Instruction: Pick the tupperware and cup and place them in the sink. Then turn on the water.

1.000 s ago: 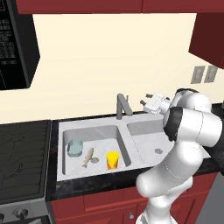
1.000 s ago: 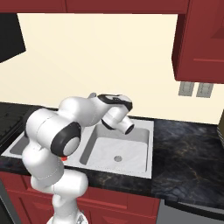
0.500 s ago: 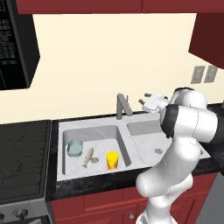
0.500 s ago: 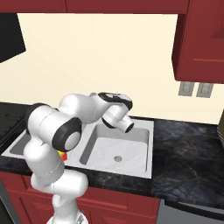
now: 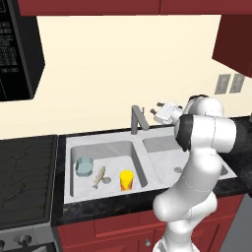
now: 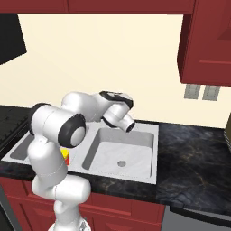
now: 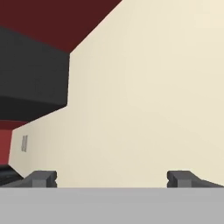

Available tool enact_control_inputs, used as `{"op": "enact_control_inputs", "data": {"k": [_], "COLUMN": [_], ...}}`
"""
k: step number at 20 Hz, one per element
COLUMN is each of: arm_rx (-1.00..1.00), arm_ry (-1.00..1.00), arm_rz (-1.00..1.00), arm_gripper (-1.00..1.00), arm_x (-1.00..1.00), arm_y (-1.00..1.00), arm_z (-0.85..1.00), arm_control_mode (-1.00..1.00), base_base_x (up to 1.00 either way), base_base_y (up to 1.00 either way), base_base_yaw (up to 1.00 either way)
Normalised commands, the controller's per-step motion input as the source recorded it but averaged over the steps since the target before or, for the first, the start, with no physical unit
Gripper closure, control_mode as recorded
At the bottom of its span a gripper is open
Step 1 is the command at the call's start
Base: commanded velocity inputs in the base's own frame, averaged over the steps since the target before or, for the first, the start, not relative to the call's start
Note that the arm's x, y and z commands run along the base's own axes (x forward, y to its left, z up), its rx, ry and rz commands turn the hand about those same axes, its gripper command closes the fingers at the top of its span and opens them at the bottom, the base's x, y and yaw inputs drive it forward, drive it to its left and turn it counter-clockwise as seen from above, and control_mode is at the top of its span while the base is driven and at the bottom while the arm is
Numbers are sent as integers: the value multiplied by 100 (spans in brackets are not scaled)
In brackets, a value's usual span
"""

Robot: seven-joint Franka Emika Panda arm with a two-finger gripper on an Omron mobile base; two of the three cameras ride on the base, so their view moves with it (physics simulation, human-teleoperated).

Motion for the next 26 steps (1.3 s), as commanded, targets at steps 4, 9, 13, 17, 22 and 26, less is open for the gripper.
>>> {"op": "enact_control_inputs", "data": {"k": [4, 9, 13, 17, 22, 26], "arm_rx": [0, 0, 0, 0, 0, 0], "arm_ry": [0, 1, 1, 3, 1, 0], "arm_rz": [0, 0, 0, 0, 0, 0], "arm_gripper": [-100, -100, -100, -100, -100, -100], "arm_x": [32, 23, 20, 25, 19, 17], "arm_y": [13, 0, 0, 0, 0, 0], "arm_z": [-4, -7, -11, -23, -26, -17], "arm_control_mode": [-100, -100, -100, -100, -100, -100], "base_base_x": [0, 0, 0, 0, 0, 0], "base_base_y": [0, 0, 0, 0, 0, 0], "base_base_yaw": [0, 0, 0, 0, 0, 0]}}
